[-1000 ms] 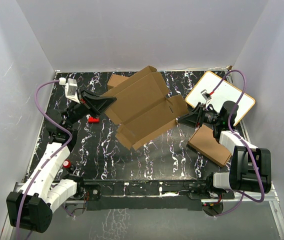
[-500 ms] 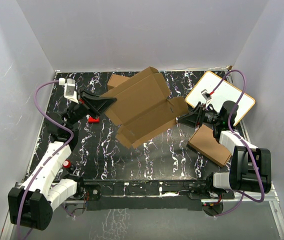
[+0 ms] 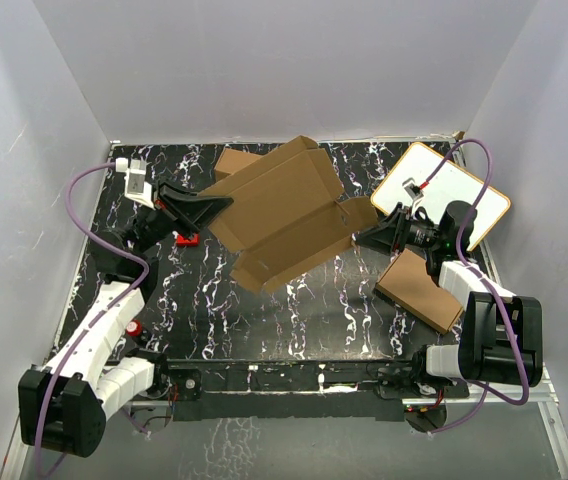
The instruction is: Fold the paper box
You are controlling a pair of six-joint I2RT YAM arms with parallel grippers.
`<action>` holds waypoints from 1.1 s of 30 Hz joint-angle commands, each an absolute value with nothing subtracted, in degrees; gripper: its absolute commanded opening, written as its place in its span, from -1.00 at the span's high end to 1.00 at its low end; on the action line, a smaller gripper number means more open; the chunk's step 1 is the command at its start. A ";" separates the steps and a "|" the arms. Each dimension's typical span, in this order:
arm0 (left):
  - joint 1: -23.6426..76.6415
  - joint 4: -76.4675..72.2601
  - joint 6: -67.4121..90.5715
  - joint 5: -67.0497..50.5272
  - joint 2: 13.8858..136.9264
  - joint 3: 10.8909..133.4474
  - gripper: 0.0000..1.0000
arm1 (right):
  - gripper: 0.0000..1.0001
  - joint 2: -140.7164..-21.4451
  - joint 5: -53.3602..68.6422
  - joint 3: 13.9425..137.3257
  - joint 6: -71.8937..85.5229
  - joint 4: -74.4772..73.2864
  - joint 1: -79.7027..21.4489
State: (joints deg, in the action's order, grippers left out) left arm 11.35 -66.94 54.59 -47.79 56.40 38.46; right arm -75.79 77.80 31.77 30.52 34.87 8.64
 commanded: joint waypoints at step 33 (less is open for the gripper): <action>11.10 -78.57 60.97 -44.50 58.91 39.20 1.00 | 0.13 -73.73 80.43 36.35 34.54 43.48 6.54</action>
State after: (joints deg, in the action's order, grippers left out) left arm 11.35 -74.85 60.49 -46.83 59.57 38.24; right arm -75.31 79.50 35.46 34.89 39.22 6.79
